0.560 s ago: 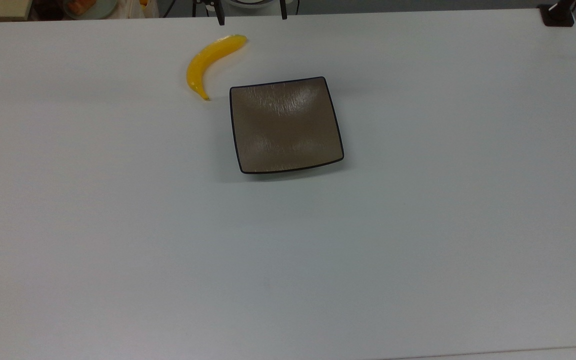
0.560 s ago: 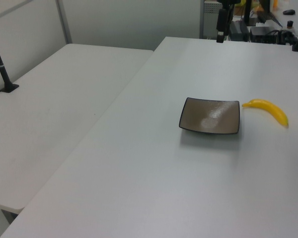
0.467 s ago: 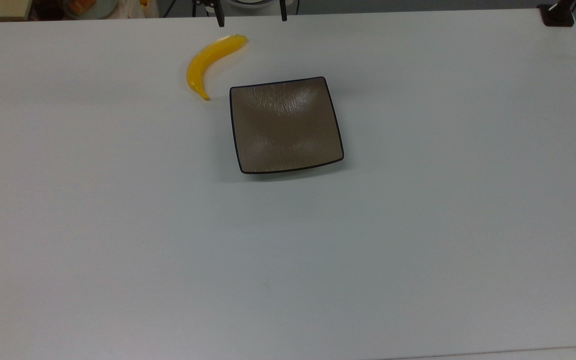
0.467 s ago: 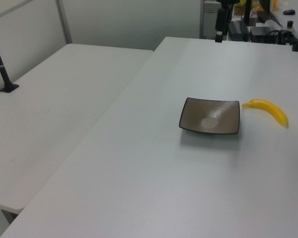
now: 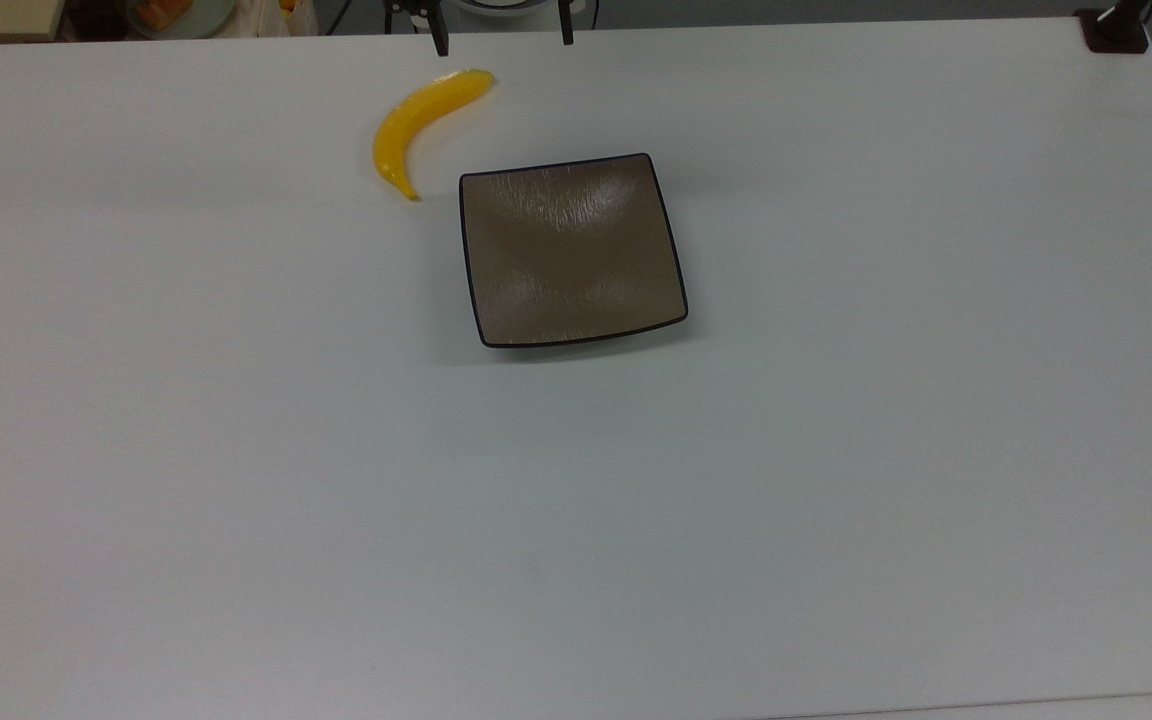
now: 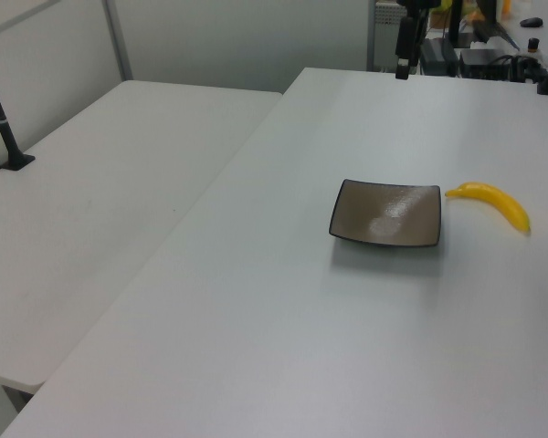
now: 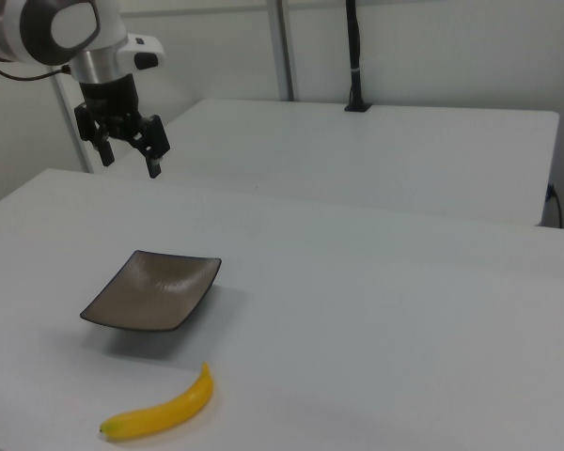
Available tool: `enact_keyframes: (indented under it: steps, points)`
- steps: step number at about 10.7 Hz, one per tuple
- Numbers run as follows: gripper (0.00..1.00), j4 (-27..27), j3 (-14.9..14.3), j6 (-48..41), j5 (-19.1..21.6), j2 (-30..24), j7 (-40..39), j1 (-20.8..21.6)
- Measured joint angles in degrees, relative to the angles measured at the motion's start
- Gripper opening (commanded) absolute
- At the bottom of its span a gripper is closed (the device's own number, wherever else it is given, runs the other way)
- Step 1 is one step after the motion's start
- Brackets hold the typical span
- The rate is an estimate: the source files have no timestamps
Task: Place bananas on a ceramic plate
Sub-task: 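Move the gripper from its raised pose toward the yellow banana, then lower the open gripper over the banana's middle and close on it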
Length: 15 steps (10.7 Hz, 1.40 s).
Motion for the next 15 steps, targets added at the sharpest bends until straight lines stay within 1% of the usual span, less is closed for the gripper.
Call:
enact_keyframes:
  steps: [7, 10, 12, 13, 15]
  points:
    - [1.00, 0.0, 0.0, -0.1, 0.0, 0.0, -0.4, -0.2]
    - [1.00, -0.3, 0.0, -3.9, -0.1, -0.8, -0.5, -0.8]
    - [1.00, -2.7, -0.1, -7.8, -1.2, -3.2, -0.5, -1.6]
    - [1.00, -4.7, -0.1, -11.3, -2.3, -5.2, -0.5, -2.2]
    - [1.00, -9.5, -0.2, -13.7, -3.0, -8.6, -0.5, -3.4]
